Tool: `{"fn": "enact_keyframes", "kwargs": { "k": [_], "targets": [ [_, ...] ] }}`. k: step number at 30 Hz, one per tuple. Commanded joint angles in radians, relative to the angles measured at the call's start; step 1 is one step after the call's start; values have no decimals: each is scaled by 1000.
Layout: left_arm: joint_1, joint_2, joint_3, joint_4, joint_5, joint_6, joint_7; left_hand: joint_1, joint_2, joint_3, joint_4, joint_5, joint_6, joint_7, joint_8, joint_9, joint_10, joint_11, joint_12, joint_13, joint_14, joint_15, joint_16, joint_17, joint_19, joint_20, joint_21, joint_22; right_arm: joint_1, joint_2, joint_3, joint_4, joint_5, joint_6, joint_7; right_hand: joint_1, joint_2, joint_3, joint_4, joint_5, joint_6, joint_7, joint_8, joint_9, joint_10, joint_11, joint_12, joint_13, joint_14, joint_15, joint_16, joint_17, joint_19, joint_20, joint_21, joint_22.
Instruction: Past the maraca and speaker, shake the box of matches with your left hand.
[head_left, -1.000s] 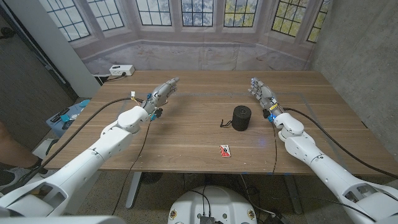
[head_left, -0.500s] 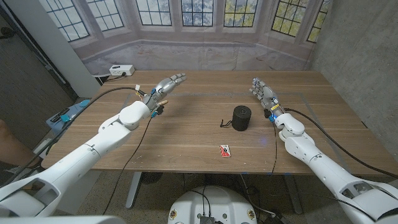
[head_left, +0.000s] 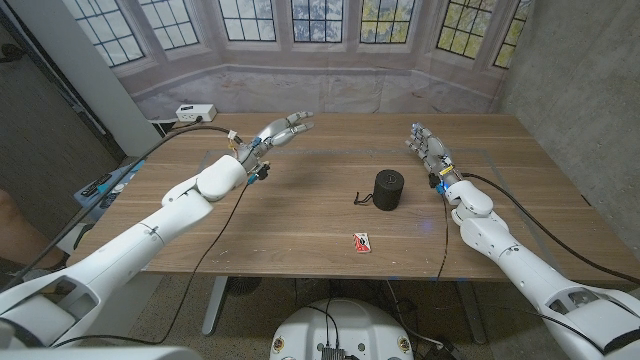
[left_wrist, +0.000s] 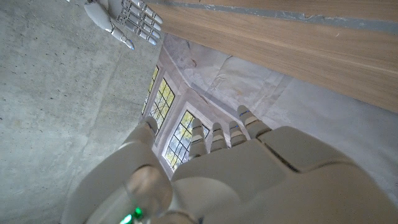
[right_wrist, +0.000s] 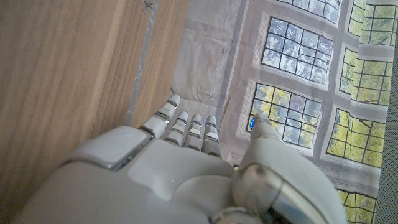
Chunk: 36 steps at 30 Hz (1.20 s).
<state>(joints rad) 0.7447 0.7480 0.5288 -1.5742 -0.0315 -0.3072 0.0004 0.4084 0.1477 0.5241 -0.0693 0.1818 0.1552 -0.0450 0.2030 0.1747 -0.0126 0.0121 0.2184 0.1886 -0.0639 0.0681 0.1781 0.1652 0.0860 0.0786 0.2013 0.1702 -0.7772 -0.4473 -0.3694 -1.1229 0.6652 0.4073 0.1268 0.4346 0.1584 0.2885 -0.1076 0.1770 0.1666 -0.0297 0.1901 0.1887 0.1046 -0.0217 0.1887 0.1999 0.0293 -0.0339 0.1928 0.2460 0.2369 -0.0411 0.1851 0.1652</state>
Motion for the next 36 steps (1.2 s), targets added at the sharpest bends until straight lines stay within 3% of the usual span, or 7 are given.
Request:
{"fn": "enact_keyframes", "kwargs": {
  "k": [1,7,17,25,30,36],
  "targets": [
    [-68,-5,37,61,35,-78,-106,-3,-10,-5,-6,3,-5,-24,-8,6,-16,-10,-6,2,-9,17,-5,3,-3,12,-2,4,-6,4,5,2,-4,14,-18,12,3,3,-3,2,5,3,6,1,-1,7,4,0,6,-23,6,1,8,-51,5,3],
    [-128,-15,67,116,14,-123,-218,-14,-14,-15,-9,1,-6,-27,-12,8,-53,14,-19,3,-54,22,-12,5,-29,38,-11,6,-18,3,10,-8,-7,20,-34,14,3,4,-4,2,7,3,7,1,0,6,5,0,6,-23,6,-1,8,-50,5,3],
    [-203,-40,106,165,3,-158,-340,-17,-22,-24,-25,1,-39,-37,-24,9,-123,12,-34,4,-118,36,-13,7,-72,45,-19,6,-53,-7,23,-46,-7,24,-70,16,3,5,-6,1,8,5,7,2,-1,8,5,-1,5,-21,7,-4,9,-50,5,3],
    [-254,-49,136,193,9,-185,-425,-2,-17,-22,-48,2,-62,-129,-23,9,-161,8,-30,5,-149,48,-6,8,-101,52,-18,6,-92,-30,34,-101,-7,8,-101,16,3,5,-6,1,9,7,7,2,0,10,6,-1,6,-20,8,-6,9,-51,5,3],
    [-289,-55,159,214,26,-220,-479,6,-15,-18,-55,2,-62,-147,-21,9,-168,5,-29,5,-152,50,-5,8,-103,55,-17,6,-100,-35,39,-114,-8,9,-109,17,3,5,-7,1,11,8,8,2,-1,10,6,-1,6,-19,8,-7,9,-50,5,3],
    [-324,-66,177,242,43,-255,-523,13,-12,-15,-61,3,-64,-146,-20,9,-171,6,-28,5,-154,53,-4,8,-104,55,-16,5,-104,-36,39,-120,-10,8,-115,16,4,6,-6,1,10,10,7,2,-2,12,6,-1,6,-18,9,-8,9,-50,5,3]
  ]
}}
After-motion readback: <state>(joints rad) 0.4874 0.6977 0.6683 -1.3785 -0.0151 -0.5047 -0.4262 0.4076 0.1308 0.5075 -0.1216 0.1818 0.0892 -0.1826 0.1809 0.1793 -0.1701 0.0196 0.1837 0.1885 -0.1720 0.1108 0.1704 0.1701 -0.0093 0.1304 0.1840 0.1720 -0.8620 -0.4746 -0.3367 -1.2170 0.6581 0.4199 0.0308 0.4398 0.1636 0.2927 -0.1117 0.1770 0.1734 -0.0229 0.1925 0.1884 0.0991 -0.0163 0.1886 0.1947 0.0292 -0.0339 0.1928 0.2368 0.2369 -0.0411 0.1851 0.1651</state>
